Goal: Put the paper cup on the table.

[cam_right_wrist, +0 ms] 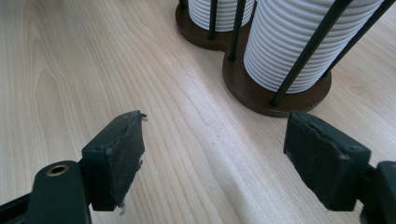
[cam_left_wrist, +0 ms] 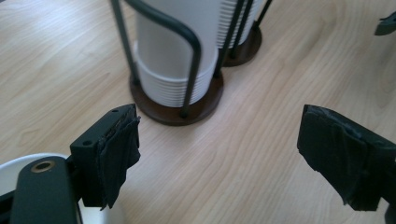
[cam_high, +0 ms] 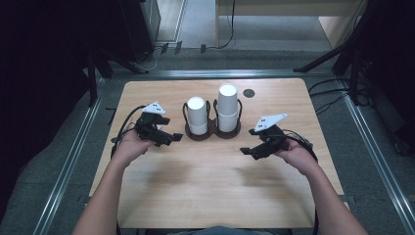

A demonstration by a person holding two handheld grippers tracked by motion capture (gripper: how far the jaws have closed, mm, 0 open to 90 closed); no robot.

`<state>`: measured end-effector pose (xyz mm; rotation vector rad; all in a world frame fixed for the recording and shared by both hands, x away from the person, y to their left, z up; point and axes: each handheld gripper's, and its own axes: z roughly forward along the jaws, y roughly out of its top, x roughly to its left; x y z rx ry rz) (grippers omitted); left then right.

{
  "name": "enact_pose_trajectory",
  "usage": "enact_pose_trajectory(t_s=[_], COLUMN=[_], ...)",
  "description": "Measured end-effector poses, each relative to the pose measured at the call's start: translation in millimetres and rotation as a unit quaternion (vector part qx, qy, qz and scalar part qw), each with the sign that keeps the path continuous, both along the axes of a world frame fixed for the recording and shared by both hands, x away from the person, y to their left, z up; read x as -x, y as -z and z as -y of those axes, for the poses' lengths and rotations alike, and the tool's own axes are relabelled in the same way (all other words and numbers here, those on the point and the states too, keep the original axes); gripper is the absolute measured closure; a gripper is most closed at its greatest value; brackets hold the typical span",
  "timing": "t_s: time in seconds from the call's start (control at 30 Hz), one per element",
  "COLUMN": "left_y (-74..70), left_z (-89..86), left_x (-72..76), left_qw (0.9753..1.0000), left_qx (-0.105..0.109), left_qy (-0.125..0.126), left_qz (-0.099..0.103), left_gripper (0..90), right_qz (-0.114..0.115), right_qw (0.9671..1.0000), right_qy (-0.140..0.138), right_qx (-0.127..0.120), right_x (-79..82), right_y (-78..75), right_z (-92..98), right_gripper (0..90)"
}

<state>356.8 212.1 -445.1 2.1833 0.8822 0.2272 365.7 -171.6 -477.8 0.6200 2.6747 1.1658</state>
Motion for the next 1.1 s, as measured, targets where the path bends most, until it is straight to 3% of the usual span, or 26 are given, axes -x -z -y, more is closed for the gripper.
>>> enact_pose_trajectory(t_s=[0.1, 0.23, 0.57, 0.83, 1.0, 1.1], left_y=[2.3, 5.5, 11.4, 15.8, 19.4, 21.4], left_z=[7.8, 14.4, 39.7, 63.7, 76.4, 82.9], left_x=[4.5, 9.2, 22.1, 23.8, 22.8, 21.8], left_qw=[1.0, 0.9998, 0.9985, 0.9969, 0.9966, 0.9964], left_qx=[0.0, 0.015, 0.024, 0.012, 0.017, 0.01], left_qy=[0.004, 0.01, 0.048, 0.077, 0.081, 0.085], left_qz=[0.009, 0.002, -0.006, -0.002, -0.003, 0.001], left_gripper=[13.0, 13.0, 13.0, 13.1, 13.1, 13.1], right_qz=[0.0, 0.0, -0.001, 0.0, 0.0, 0.002], right_qw=[1.0, 1.0, 0.9999, 0.9996, 0.9995, 0.9994], right_qy=[-0.002, -0.003, -0.016, -0.028, -0.032, -0.035], right_qx=[-0.001, -0.003, 0.0, 0.002, 0.001, 0.004], right_x=[0.9, 2.7, 7.0, 16.6, 22.5, 26.1], right_y=[-0.3, -1.2, -0.3, -0.3, -0.6, 0.5], right_z=[-1.5, -4.8, -13.2, -23.6, -27.1, -29.1], right_gripper=[20.5, 20.4, 20.3, 20.2, 20.3, 20.3])
